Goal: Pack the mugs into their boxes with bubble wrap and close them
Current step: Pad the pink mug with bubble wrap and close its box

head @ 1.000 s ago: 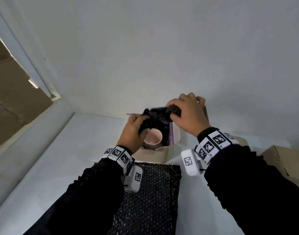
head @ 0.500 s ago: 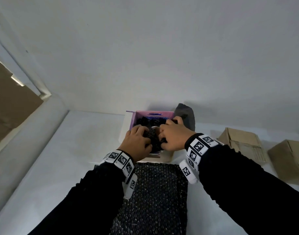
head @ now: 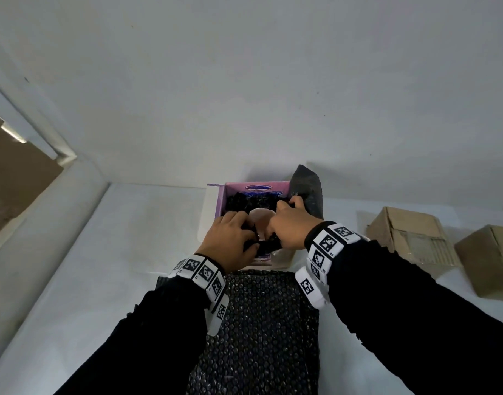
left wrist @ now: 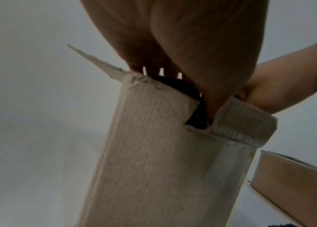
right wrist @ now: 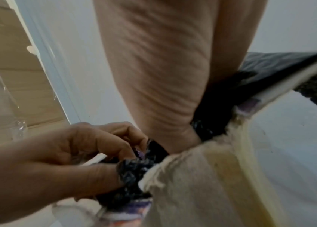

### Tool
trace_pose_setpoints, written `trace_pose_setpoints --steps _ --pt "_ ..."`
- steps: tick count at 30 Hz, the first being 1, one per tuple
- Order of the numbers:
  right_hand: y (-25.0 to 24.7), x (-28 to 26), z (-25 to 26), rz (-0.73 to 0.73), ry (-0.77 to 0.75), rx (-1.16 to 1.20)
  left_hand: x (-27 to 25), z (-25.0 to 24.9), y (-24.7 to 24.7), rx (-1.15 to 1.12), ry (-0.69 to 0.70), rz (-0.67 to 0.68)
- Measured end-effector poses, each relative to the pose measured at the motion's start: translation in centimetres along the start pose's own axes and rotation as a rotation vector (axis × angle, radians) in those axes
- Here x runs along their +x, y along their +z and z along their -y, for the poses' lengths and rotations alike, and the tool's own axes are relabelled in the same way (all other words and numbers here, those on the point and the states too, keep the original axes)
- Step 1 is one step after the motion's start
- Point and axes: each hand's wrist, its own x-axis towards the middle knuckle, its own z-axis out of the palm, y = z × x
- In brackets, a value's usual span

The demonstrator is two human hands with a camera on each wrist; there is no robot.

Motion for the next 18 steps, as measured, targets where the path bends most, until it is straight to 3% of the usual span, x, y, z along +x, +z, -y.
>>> trace_pose_setpoints --steps 3,6,10,12,14,16,18 --pt "0.4 0.3 0.4 -0.079 -0.013 -0.067 0.1 -0.2 0.0 0.01 -0.035 0.093" --pt "-0.1 0.0 -0.7 -0.178 -0.01 0.037 0.2 -0.5 0.0 0.111 -0.052 0.103" --pt "-0.8 -1.1 -4.0 -0.336 0.295 0.226 0.1 -0.8 0.1 0.136 -0.084 0.074" --pt "-0.4 -1.5 -5.1 -0.261 0.402 0.343 0.1 -0.9 0.6 0.139 -0.092 0.071" --pt "0.3 -1.5 -5.3 -0.208 0.406 0.475 0.0 -1.1 0.8 0.137 -0.113 0.049" --pt "0.9 -1.4 -4.9 -0.314 0.397 0.533 -0.1 -1.1 0.9 0.104 -0.14 0.031" --pt "1.1 -1.4 -4.4 -0.51 0.385 0.441 -0.2 -1.1 1.0 0.086 -0.141 0.026"
